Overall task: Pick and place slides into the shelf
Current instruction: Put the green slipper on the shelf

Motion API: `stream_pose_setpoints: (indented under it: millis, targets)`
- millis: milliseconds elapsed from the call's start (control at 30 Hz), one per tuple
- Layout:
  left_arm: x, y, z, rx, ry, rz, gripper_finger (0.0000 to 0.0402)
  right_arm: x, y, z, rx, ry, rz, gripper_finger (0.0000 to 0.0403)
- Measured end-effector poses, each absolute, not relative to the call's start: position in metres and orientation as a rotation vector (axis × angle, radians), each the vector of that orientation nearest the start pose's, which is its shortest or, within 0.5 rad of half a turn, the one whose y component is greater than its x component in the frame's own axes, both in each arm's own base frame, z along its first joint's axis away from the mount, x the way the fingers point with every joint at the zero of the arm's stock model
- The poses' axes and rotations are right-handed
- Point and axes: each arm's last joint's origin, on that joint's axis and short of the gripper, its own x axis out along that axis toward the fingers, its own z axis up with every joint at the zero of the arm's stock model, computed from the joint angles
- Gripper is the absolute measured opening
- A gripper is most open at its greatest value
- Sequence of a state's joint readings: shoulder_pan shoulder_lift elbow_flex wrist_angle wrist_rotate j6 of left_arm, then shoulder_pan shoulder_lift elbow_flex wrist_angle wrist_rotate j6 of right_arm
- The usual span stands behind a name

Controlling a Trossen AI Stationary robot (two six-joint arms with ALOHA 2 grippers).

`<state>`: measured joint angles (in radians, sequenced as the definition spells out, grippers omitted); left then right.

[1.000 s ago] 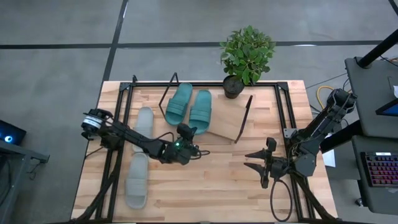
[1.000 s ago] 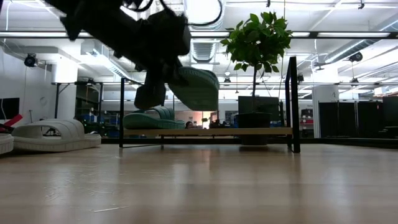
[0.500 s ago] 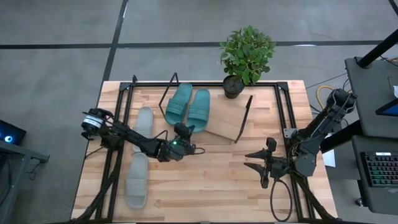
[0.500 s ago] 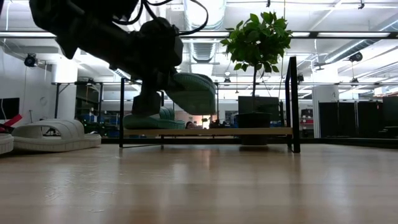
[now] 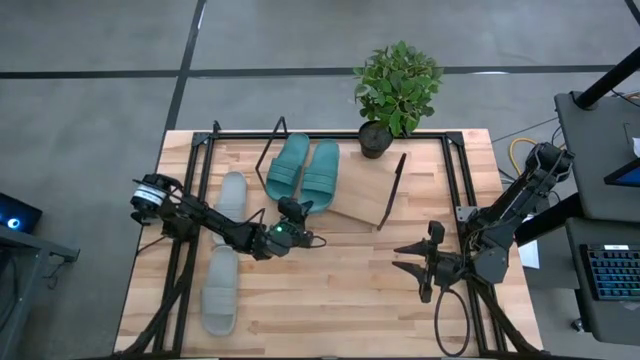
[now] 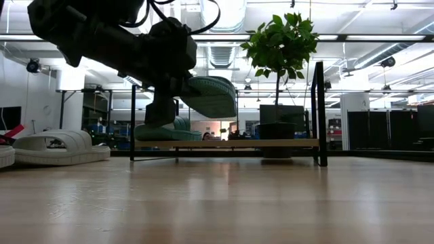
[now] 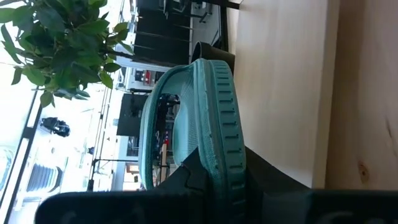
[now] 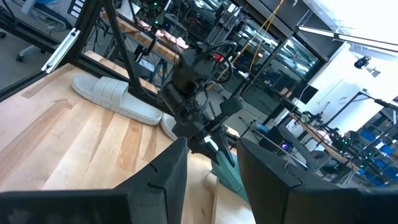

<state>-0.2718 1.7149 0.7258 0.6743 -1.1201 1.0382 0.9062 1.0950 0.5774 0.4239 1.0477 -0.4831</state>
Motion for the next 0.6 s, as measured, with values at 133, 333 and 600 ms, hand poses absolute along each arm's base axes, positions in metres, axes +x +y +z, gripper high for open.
stream_pose_setpoints:
  millis: [133, 333, 600]
  targets:
    - [0.314, -0.058, 0.168, 1.169, 0.685, 0.671, 0.0021, 0.158, 0.160, 0.261, -0.560, 0.086, -0.126, 0.0132]
    - [0.317, -0.059, 0.163, 1.173, 0.684, 0.694, 0.0021, 0.158, 0.160, 0.261, -0.560, 0.086, -0.126, 0.0132]
    - [0.328, -0.061, 0.145, 1.302, 0.678, 0.691, 0.0021, 0.158, 0.161, 0.261, -0.561, 0.086, -0.126, 0.0132]
